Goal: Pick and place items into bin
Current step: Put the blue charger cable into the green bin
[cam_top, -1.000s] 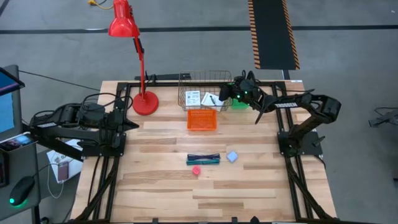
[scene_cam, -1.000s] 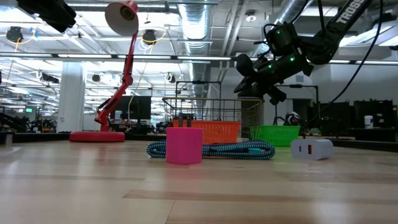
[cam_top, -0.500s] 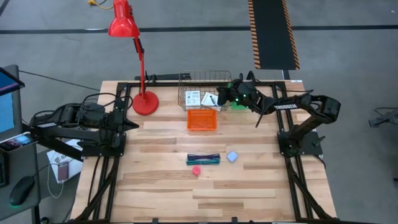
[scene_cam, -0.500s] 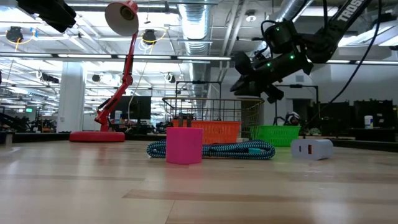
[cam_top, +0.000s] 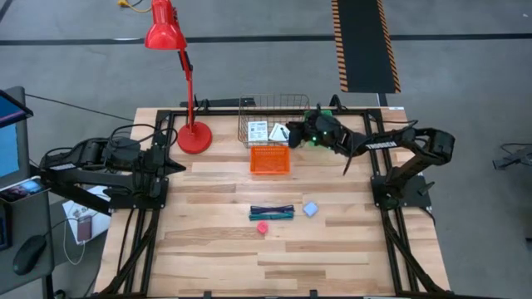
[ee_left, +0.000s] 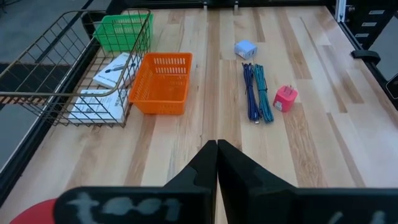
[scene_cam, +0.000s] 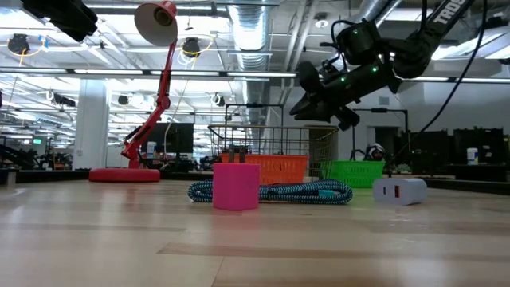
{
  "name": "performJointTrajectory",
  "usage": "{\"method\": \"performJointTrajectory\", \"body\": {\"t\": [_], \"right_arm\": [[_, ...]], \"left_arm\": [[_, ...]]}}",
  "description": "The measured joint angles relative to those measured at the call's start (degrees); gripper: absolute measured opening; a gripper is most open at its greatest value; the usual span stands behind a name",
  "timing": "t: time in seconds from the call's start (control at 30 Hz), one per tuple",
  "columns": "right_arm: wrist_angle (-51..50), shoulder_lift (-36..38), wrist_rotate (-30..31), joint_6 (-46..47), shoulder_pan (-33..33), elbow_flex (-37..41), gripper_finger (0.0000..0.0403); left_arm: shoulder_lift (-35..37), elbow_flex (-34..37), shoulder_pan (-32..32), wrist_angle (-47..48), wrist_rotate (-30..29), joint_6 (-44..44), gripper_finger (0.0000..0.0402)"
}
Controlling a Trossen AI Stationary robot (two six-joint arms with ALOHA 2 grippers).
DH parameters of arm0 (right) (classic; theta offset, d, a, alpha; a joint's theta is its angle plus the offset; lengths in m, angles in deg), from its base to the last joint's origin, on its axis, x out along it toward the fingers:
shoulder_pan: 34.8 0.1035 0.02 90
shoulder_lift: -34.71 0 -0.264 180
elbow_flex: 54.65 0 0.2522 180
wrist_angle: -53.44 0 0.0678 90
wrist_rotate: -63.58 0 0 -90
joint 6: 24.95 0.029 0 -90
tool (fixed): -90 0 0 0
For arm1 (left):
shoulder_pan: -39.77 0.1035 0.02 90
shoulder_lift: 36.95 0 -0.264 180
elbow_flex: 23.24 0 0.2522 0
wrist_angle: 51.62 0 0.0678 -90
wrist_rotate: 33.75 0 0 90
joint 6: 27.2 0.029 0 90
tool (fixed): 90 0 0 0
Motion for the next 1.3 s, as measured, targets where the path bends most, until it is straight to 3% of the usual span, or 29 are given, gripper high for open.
{"method": "performJointTrajectory", "body": {"t": [0.73,0.9,1.3], "right_arm": [[-0.66,0.02,-0.27,-1.36,1.36,0.0,0.0082],[-0.49,0.02,-1.78,3.77,1.3,0.0,0.0082],[-0.56,0.02,-3.33,-13.11,7.77,0.0,0.0082]], "left_arm": [[-0.01,0.0,-0.02,0.01,-0.01,-0.34,0.0],[-0.02,0.0,-0.01,0.01,-0.01,0.06,0.0],[-0.01,0.0,0.0,-0.01,0.01,-0.29,0.0]]}}
